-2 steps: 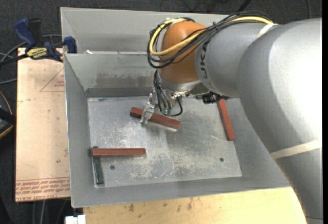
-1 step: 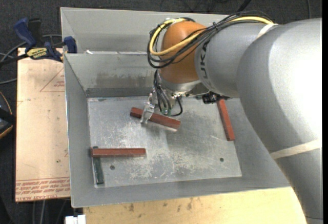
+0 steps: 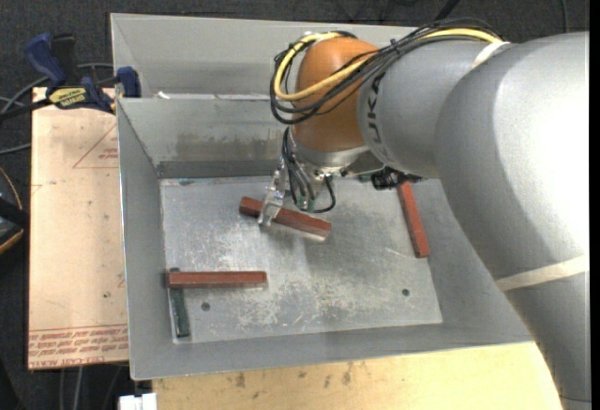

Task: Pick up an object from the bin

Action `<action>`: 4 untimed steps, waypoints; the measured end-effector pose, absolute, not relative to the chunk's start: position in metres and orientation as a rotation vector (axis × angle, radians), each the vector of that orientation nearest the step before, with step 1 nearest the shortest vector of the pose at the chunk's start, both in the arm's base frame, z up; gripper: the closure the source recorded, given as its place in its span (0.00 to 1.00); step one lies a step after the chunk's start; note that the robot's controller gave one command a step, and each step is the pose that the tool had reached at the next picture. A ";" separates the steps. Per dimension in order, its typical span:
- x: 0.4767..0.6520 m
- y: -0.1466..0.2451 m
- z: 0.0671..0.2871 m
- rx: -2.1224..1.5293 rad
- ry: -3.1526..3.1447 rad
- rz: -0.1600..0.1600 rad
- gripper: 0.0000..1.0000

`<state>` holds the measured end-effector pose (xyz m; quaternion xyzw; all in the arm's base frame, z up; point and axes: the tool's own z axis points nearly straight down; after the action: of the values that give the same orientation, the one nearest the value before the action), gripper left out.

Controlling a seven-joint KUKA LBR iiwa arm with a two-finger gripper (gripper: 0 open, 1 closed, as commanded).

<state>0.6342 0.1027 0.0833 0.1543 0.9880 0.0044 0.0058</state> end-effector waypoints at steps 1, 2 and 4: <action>0.632 0.102 0.092 0.482 3.100 0.005 1.00; 0.633 0.101 0.102 0.483 3.101 0.003 1.00; 0.632 0.101 0.114 0.483 3.105 0.001 1.00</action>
Offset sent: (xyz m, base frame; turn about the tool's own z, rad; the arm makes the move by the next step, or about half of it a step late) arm 0.0000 0.0000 0.0353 -0.0001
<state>0.6319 0.1014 0.1144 0.1536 0.9881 0.0003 -0.0005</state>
